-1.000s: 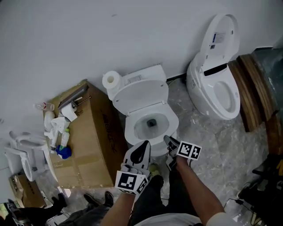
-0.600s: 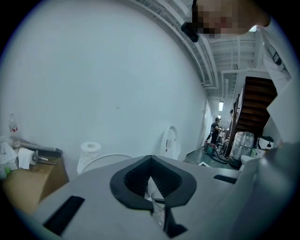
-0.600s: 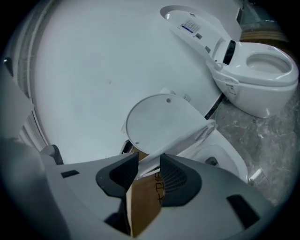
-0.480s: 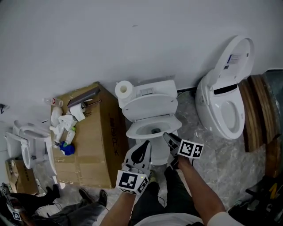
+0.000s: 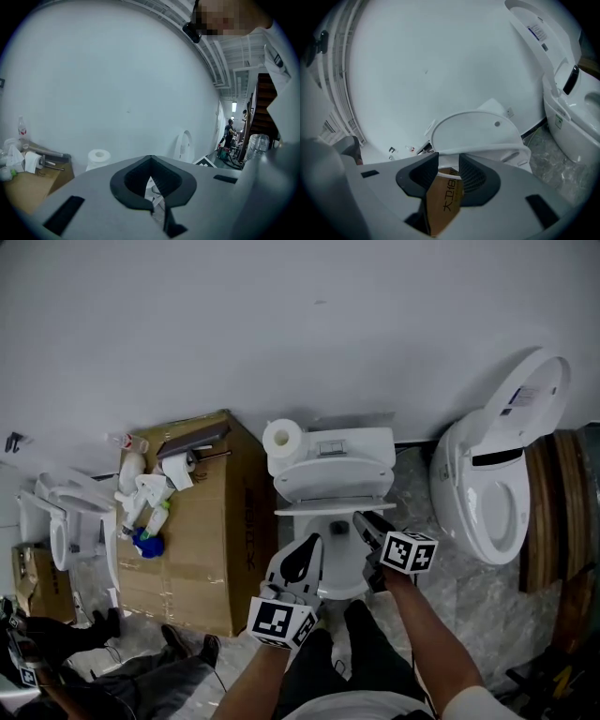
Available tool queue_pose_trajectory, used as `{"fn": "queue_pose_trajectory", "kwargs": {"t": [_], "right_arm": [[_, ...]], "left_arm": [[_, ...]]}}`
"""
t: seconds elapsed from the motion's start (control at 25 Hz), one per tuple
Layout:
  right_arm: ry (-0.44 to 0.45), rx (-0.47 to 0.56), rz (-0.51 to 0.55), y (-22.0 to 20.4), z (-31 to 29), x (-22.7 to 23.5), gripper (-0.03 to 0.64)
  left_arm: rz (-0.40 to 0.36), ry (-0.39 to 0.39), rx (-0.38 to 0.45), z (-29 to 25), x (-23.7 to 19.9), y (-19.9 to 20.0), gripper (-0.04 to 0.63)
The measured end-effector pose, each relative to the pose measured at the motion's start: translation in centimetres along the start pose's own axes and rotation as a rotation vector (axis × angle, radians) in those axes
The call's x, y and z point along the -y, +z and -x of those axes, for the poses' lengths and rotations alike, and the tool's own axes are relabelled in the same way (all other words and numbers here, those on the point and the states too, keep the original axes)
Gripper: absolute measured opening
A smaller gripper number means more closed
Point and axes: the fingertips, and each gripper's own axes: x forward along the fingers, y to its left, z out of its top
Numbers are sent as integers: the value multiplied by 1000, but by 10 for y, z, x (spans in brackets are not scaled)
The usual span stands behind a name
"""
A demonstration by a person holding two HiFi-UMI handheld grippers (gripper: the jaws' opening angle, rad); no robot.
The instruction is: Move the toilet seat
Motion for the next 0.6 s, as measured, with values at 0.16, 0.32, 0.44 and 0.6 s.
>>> {"fn": "queue_pose_trajectory", "kwargs": {"t": [0.16,0.32,0.44,0.6], "right_arm": [[-72,-29,129,13,-11,9,96],[-118,-59,251,23,-25,15,38],[-140,-58,313,30,-34,16,34],[-152,-55,350,45,-46,19,31]], "left_arm": [[9,26,4,-7,-8,3,3],[12,51,2,-11,-14,4,3],[14,67,2,-12,-18,4,3],[19,89,3,-14,-26,5,3]]}}
